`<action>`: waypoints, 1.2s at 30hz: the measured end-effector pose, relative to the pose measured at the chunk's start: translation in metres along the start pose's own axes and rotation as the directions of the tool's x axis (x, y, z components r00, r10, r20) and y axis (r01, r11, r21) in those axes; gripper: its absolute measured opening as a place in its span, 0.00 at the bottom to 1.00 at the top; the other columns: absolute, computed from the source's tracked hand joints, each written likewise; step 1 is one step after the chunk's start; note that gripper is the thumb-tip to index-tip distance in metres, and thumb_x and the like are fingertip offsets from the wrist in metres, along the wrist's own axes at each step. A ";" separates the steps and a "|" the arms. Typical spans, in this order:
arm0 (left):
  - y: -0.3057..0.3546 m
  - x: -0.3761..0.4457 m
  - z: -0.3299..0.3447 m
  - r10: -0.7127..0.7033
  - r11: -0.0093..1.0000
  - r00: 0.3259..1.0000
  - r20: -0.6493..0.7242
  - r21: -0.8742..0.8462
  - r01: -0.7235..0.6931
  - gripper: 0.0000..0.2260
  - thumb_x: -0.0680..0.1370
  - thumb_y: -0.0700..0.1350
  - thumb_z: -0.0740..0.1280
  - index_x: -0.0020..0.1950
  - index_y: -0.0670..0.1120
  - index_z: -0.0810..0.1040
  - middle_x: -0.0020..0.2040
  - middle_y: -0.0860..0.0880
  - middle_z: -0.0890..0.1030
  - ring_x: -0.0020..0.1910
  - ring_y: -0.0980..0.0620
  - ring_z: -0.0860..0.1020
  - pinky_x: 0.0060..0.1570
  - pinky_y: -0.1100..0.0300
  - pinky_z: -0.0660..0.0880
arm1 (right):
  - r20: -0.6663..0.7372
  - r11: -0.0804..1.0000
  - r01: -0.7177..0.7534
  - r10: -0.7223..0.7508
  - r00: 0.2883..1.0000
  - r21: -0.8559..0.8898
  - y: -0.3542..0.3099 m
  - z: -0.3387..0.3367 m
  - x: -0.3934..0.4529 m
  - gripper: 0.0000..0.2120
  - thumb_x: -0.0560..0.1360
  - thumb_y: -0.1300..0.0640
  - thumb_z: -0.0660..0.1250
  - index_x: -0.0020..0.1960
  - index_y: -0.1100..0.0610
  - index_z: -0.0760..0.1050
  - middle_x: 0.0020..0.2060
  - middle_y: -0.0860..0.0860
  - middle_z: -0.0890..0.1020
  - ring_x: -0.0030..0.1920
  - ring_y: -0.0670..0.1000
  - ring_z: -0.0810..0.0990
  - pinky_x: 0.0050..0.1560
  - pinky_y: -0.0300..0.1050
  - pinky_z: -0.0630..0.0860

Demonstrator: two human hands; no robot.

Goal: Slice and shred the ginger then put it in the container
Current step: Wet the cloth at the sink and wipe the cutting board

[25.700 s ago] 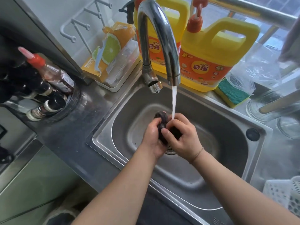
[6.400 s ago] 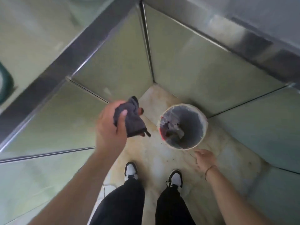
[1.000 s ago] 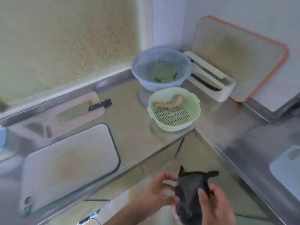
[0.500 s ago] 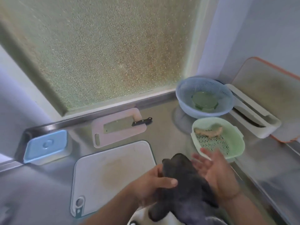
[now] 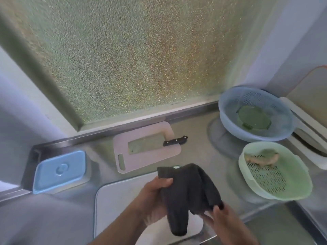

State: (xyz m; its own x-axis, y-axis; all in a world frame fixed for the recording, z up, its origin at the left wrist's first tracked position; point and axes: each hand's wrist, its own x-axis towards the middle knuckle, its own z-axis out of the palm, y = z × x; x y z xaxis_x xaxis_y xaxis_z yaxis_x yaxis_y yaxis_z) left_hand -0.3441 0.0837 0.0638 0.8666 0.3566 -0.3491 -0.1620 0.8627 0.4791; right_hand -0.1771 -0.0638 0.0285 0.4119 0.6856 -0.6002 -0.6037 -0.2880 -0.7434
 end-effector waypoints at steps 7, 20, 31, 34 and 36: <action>0.024 0.017 0.000 0.065 0.914 0.972 -0.227 0.405 0.033 0.16 0.69 0.45 0.74 0.55 0.42 0.84 0.51 0.43 0.85 0.49 0.48 0.84 0.48 0.56 0.80 | 0.193 0.971 0.219 -0.233 0.953 0.092 -0.054 -0.008 0.025 0.18 0.66 0.68 0.72 0.51 0.72 0.71 0.44 0.68 0.80 0.45 0.61 0.82 0.40 0.47 0.81; 0.020 0.011 -0.013 0.625 -0.062 0.765 -0.156 0.967 0.247 0.07 0.74 0.39 0.76 0.46 0.52 0.86 0.36 0.64 0.81 0.43 0.61 0.79 0.45 0.73 0.71 | 0.290 0.455 0.280 -0.050 0.956 -0.845 -0.131 -0.033 0.060 0.50 0.62 0.52 0.81 0.75 0.40 0.56 0.64 0.39 0.69 0.65 0.41 0.68 0.70 0.44 0.66; -0.015 0.040 0.020 0.403 0.808 0.773 -0.489 0.587 -0.050 0.08 0.86 0.44 0.57 0.54 0.42 0.73 0.44 0.43 0.78 0.40 0.47 0.80 0.40 0.46 0.81 | 0.197 0.201 0.389 -0.608 0.769 -0.899 -0.109 0.012 0.042 0.23 0.68 0.51 0.74 0.26 0.54 0.62 0.20 0.48 0.65 0.26 0.51 0.66 0.30 0.46 0.63; -0.033 0.057 0.033 0.284 0.931 0.832 -0.476 0.344 -0.121 0.13 0.82 0.49 0.64 0.62 0.42 0.73 0.48 0.42 0.83 0.44 0.46 0.83 0.39 0.51 0.78 | 0.445 0.256 0.558 -0.387 0.807 -0.789 -0.083 0.044 0.026 0.17 0.68 0.39 0.69 0.40 0.53 0.75 0.31 0.46 0.79 0.32 0.43 0.76 0.36 0.37 0.73; -0.038 0.062 0.028 0.291 0.935 0.823 -0.488 0.327 -0.137 0.22 0.75 0.48 0.75 0.66 0.43 0.74 0.53 0.41 0.84 0.50 0.43 0.84 0.39 0.52 0.80 | 0.516 0.287 0.620 -0.363 0.776 -0.730 -0.070 0.043 0.024 0.18 0.70 0.36 0.65 0.49 0.49 0.79 0.39 0.42 0.83 0.40 0.40 0.80 0.43 0.34 0.77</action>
State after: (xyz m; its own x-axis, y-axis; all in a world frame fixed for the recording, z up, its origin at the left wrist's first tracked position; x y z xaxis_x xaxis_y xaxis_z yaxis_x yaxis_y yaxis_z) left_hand -0.2713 0.0631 0.0469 0.4358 0.7197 -0.5405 -0.1157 0.6404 0.7593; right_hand -0.1542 0.0014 0.0795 0.1862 0.9816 -0.0433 0.5807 -0.1455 -0.8010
